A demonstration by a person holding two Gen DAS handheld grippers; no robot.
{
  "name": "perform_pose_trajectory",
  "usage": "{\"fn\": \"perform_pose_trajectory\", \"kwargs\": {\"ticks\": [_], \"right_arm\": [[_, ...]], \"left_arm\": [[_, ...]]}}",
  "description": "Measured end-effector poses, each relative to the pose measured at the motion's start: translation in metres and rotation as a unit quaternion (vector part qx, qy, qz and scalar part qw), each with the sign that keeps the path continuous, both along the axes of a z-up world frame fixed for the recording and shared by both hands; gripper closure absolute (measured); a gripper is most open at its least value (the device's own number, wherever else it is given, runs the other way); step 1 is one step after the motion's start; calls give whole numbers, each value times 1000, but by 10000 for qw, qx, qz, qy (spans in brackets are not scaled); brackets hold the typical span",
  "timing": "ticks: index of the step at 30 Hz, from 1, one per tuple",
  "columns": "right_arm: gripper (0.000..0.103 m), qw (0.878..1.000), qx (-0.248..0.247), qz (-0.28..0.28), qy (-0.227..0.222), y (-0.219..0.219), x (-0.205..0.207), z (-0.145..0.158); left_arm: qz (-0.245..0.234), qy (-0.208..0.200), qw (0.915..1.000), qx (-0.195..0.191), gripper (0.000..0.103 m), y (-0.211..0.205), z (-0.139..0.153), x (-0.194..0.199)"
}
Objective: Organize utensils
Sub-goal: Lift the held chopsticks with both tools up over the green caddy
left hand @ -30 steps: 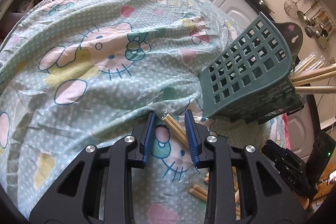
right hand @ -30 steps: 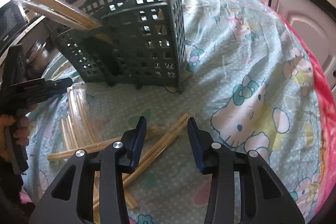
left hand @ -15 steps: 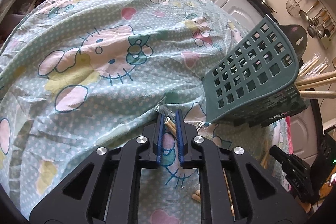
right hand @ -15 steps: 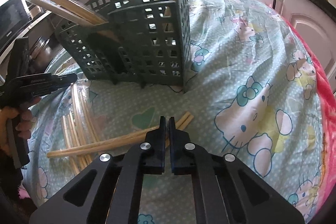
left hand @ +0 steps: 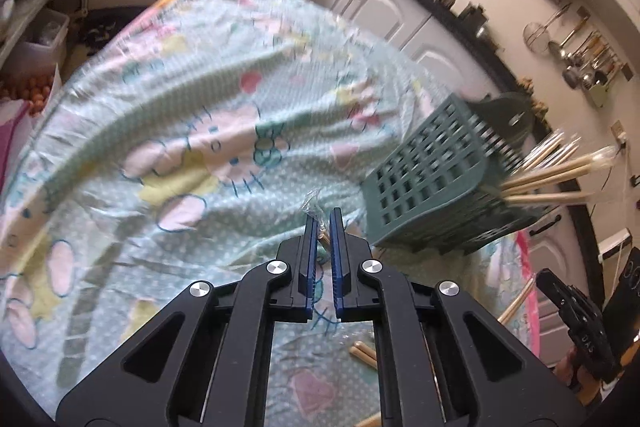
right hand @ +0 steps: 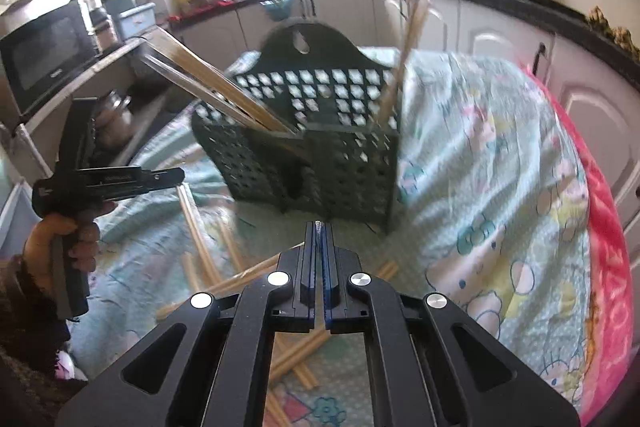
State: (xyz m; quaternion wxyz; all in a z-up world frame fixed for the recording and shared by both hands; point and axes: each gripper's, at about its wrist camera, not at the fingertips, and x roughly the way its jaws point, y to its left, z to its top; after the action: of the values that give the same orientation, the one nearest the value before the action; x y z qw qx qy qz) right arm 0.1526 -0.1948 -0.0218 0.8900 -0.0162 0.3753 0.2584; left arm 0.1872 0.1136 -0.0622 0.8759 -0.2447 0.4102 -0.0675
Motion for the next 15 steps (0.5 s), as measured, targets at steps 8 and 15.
{"fn": "perform_pose_trajectory", "kwargs": {"ticks": [8, 15], "right_arm": [[100, 9982, 148, 403, -415, 19, -19, 39], [100, 9945, 212, 738, -718, 34, -35, 66]], "left_arm": [[-155, -745, 9971, 5, 101, -4, 59, -28], [-498, -1314, 9901, 24, 101, -24, 106, -47]]}}
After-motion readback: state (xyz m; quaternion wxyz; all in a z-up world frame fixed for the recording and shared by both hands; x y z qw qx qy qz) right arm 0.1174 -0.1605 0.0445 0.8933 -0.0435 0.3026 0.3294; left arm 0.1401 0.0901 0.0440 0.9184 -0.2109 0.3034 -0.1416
